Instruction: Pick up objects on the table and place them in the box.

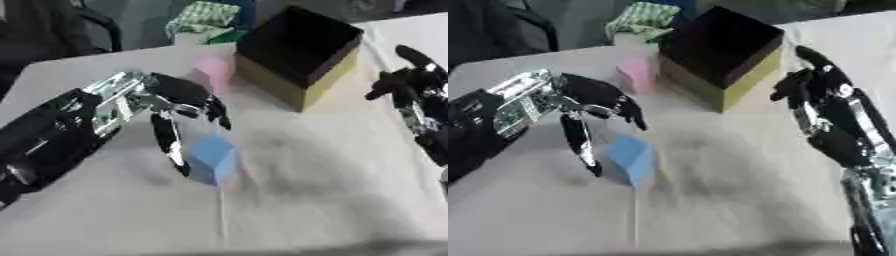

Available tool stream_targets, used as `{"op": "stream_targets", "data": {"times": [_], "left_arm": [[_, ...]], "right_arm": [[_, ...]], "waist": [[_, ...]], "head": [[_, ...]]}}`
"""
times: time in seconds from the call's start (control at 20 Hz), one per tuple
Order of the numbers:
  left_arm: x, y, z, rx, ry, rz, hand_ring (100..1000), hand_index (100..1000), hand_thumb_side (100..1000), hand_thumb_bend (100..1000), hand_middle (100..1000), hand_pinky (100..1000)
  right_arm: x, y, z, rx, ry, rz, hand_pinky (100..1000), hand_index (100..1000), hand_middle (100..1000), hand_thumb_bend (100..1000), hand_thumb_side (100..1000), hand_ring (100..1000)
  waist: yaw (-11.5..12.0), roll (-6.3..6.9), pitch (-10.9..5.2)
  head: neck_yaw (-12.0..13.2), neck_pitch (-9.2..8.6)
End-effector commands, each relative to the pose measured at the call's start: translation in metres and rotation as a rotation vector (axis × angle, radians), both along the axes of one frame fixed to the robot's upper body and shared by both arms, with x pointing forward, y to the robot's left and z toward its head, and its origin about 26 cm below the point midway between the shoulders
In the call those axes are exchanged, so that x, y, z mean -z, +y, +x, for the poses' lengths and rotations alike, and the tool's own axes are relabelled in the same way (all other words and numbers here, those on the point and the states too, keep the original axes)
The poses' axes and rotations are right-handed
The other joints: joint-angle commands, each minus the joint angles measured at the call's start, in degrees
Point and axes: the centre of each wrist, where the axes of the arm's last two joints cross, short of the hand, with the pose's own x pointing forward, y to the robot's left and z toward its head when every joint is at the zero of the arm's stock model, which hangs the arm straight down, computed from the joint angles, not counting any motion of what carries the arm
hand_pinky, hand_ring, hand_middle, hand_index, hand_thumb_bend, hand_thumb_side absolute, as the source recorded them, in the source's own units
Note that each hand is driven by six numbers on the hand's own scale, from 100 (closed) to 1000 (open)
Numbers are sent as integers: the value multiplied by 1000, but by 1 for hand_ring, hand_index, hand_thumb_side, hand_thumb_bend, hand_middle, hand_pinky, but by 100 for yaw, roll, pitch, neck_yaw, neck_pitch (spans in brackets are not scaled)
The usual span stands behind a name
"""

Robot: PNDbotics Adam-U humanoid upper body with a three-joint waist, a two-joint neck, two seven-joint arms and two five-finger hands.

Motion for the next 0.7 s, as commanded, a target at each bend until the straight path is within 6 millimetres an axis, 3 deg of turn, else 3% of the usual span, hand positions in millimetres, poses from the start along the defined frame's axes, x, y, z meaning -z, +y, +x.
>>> {"op": "stream_targets", "data": {"times": [0.05,0.45,0.7], "left_arm": [[-8,1,1,323,18,372,712,890,479,742,744,777],[-1,-4,0,335,32,368,692,861,456,669,704,769],[0,-6,1,331,29,363,601,744,231,423,561,729]], "right_arm": [[-8,-2,0,-4,-25,-20,988,966,591,100,470,609],[-7,-1,0,-5,-23,-20,989,967,590,100,470,608],[-7,-1,0,-4,-22,-19,989,967,590,100,470,608]], "waist": [[-1,-37,-82],[-15,-31,-67],[-23,-27,-63]], "head": [[0,-16],[-6,-11],[-4,-13]]}}
